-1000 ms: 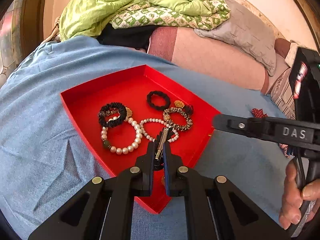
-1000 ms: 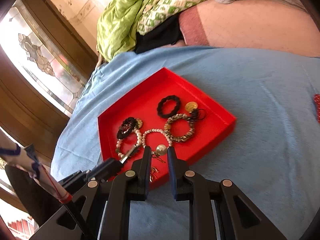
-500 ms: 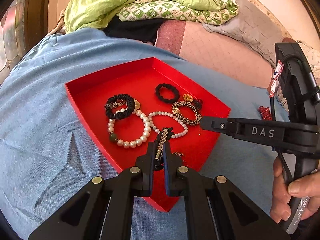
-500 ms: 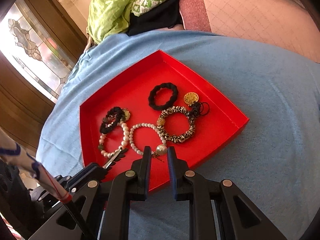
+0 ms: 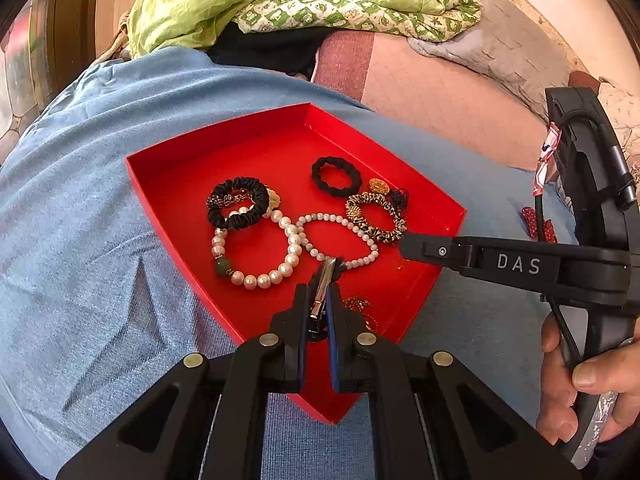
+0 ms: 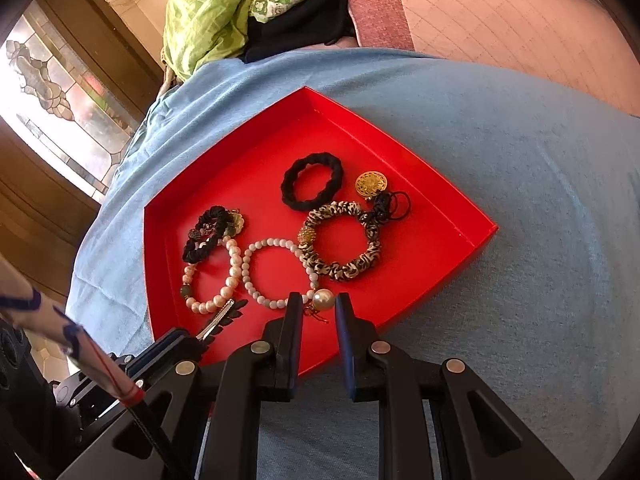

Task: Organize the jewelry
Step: 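Open the left tool to drop the hair clip while the right tool drops the earring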

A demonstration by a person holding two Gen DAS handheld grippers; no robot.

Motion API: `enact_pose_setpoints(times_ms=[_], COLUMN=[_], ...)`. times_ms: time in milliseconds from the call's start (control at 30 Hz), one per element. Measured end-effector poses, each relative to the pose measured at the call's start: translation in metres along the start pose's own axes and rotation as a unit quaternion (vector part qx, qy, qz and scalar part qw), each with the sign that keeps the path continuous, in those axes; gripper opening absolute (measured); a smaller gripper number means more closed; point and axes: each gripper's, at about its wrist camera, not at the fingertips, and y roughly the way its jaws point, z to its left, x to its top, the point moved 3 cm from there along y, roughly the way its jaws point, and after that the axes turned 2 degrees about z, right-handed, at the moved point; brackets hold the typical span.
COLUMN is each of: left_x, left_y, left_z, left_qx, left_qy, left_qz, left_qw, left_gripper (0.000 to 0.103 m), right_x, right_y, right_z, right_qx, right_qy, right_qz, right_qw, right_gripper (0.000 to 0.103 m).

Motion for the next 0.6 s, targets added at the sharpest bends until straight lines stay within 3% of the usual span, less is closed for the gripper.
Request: enact_pose_setpoints(times_ms=[600], left_x=[0.0014], left_y=[-0.0033], left_z=[0.0007], left_qx=[-0.006], left_qy=[-0.004], left_qz=[-0.003], left_qw=[1.0], left_gripper=[0.008], right_x=[-0.0034], right_y=[-0.0069], right_z=[0.0061], right_qx=[0.005], right_qy=[0.0], right_qz=[-0.005], right_qw=[1.0], right_gripper=[0.025])
